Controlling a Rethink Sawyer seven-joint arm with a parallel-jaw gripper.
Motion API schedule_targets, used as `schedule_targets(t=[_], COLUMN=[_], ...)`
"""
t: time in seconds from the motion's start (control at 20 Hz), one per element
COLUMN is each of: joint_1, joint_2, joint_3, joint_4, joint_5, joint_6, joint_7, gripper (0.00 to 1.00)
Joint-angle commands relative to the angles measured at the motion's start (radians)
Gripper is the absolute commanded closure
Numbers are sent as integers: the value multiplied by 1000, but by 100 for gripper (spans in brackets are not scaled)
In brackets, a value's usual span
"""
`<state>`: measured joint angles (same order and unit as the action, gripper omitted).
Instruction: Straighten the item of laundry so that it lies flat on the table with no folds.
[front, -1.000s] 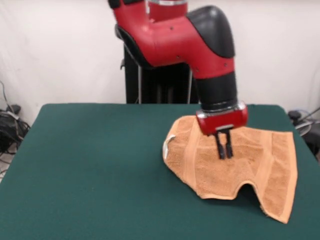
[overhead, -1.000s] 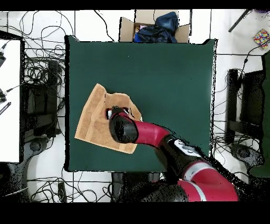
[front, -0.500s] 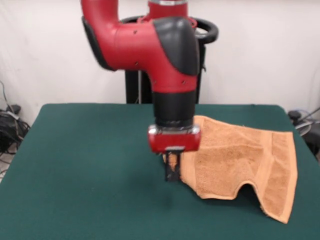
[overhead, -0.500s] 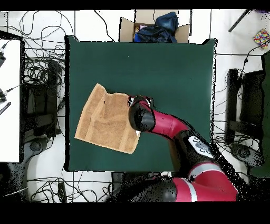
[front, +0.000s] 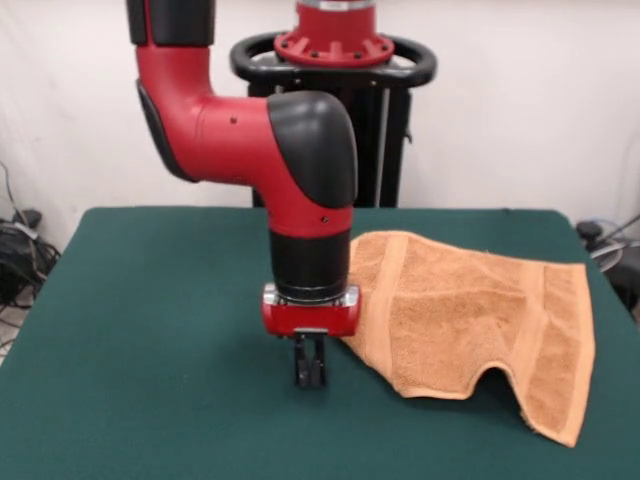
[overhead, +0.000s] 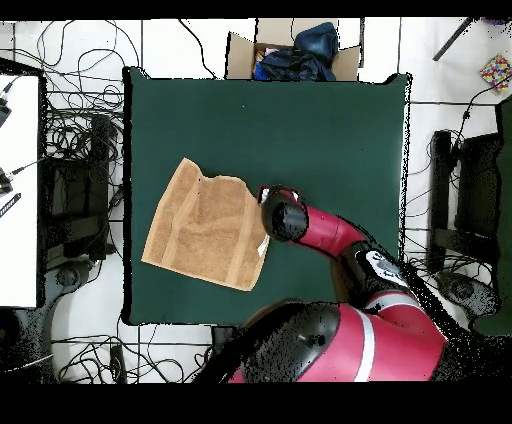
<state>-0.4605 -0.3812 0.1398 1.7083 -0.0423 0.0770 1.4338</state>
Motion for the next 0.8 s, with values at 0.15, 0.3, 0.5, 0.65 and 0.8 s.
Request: schedule_targets(t=[0.15, 0.3, 0.5, 0.65, 0.8], joint_1=[-39, 14, 18, -17, -23], joint_2=[-70, -193, -243, -252, -266], joint_3=[36, -31, -27, 26, 64], joint_4=[16, 22, 39, 75, 123], joint_5=[-5, -22, -32, -7, 20], joint_6=[296, 352, 382, 387, 370], joint_7=[62, 74, 87, 100, 130], gripper=[100, 100, 100, 0, 0])
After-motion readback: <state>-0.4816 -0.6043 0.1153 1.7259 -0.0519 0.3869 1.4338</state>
